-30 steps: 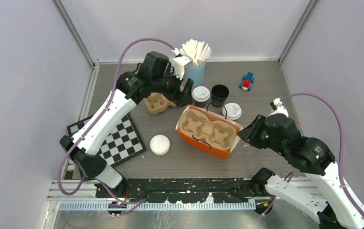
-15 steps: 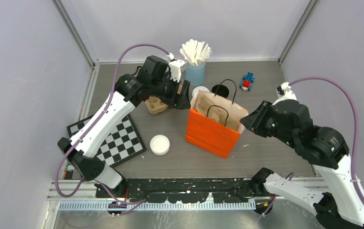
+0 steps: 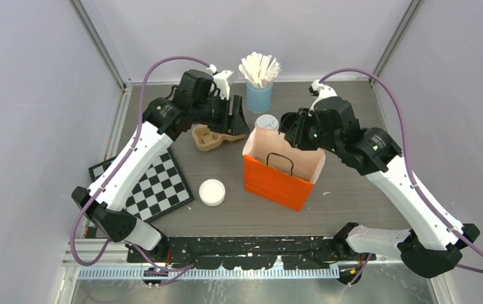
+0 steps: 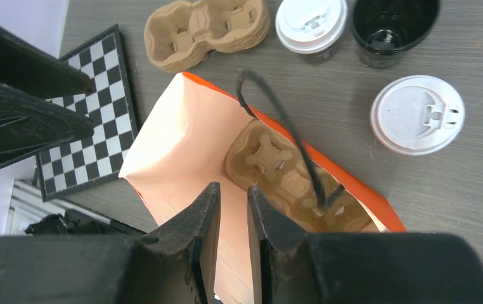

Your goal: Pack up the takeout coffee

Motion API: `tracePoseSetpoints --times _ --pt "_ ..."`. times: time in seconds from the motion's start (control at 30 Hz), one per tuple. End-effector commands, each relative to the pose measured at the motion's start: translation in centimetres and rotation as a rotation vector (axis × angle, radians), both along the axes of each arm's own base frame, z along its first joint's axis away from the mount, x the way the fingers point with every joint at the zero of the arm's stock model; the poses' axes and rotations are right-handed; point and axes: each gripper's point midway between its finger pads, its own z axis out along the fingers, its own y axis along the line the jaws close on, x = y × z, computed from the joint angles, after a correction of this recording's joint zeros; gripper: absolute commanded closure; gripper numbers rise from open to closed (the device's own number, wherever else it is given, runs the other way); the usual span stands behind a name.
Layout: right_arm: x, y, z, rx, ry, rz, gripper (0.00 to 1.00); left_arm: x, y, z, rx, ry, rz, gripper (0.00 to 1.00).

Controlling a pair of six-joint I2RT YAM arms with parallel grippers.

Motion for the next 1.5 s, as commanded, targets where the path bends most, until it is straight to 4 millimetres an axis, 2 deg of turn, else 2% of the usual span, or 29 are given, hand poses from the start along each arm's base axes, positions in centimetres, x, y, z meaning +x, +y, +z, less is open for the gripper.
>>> tracePoseSetpoints --times 0.0,0.1,0.17,0.23,0.3,0.43,0.57,0.7,0.77,0.83,0.87,0.9,1.03,1.13,1.17,1.3,1.37,1.47 --pt "0.0 2.4 1.4 0.057 -0.08 0.135 0.73 -0.4 -0.5 1.2 -0.062 -0.02 -0.018 0.42" --pt "-0.1 3.0 0.4 0.051 -0.061 0.148 0.73 -0.4 -0.2 0.2 -0.033 -0.018 -0.023 0.42" --pt "-0.3 3.1 0.5 0.041 -0.058 0.148 0.72 -0.7 -0.5 -0.2 -0.036 -0.003 -0.045 0.42" --pt "-0.2 2.9 1.8 0.05 -0.068 0.133 0.7 -1.1 -0.9 -0.4 -0.051 0.018 -0.062 0.42" --pt "-0.4 2.7 4.1 0.069 -0.093 0.131 0.66 -1.4 -1.1 -0.9 -0.047 0.04 -0.062 0.43" --pt "-0.8 1.8 6.8 0.079 -0.124 0.109 0.5 -1.8 -1.6 -1.6 -0.017 0.072 -0.061 0.45" --pt "-0.4 -1.8 7.9 0.047 -0.15 -0.073 0.29 -1.1 -3.0 -3.0 0.025 0.034 -0.065 0.46" --pt "-1.1 -4.6 6.8 0.017 -0.154 -0.171 0.17 0.4 -4.7 -3.8 0.037 0.023 -0.047 0.51" --pt "-1.7 -5.6 6.2 0.007 -0.157 -0.19 0.13 0.6 -5.1 -4.7 0.091 0.031 -0.04 0.65" --pt "-2.2 -6.3 5.8 0.006 -0.157 -0.199 0.13 0.5 -5.0 -4.8 0.147 0.055 -0.022 0.86" --pt "-2.5 -6.6 5.6 0.007 -0.152 -0.209 0.13 0.0 -5.1 -4.4 0.167 0.067 -0.025 0.95" --pt "-2.8 -6.9 5.4 0.016 -0.148 -0.218 0.14 -0.2 -5.3 -3.1 0.168 0.057 -0.021 1.0" --pt "-4.0 -7.1 4.1 0.03 -0.121 -0.196 0.17 -1.8 -4.7 -2.3 0.214 0.081 0.038 1.0" --pt "-4.3 -7.6 2.6 0.006 -0.098 -0.207 0.18 -2.1 -3.1 -4.0 0.238 0.114 0.14 1.0" --pt "-4.4 -7.6 2.2 0.002 -0.091 -0.209 0.18 -2.4 -2.5 -4.0 0.239 0.117 0.163 0.98" --pt "-4.4 -7.2 1.7 0.023 -0.048 -0.227 0.2 -3.1 -0.3 -2.8 0.214 0.092 0.234 0.55" --pt "-4.4 -6.8 1.5 0.057 -0.019 -0.245 0.21 -3.6 -0.2 -2.1 0.187 0.069 0.193 0.44" --pt "-4.2 -6.3 1.4 0.094 -0.009 -0.256 0.23 -3.8 0.2 -2.5 0.191 0.038 0.154 0.36"
